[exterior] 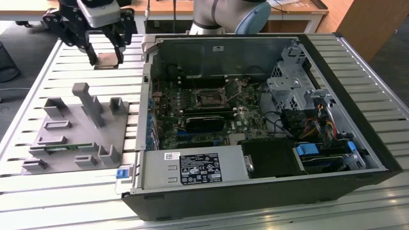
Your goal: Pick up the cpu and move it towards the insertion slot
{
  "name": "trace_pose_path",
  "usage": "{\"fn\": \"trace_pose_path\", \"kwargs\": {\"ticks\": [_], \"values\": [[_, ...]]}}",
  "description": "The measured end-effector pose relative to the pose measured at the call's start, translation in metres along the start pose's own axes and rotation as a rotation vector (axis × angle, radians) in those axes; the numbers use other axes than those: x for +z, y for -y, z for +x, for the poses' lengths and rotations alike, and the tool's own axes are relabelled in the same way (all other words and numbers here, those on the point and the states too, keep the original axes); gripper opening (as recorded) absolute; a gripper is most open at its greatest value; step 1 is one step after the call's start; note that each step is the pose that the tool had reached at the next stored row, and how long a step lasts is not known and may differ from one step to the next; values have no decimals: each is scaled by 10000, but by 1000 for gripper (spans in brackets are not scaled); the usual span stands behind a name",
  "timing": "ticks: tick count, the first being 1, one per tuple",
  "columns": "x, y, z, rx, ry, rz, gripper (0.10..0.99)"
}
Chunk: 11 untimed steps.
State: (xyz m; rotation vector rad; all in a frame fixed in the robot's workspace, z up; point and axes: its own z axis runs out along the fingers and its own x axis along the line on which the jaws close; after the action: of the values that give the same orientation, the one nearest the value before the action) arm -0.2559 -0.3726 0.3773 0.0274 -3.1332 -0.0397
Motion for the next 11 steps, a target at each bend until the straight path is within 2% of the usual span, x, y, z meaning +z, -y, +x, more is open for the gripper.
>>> {"fn": "trace_pose_path", "kwargs": {"ticks": [11], "values": [[-1,-50,-283,0,0,0,541]]}}
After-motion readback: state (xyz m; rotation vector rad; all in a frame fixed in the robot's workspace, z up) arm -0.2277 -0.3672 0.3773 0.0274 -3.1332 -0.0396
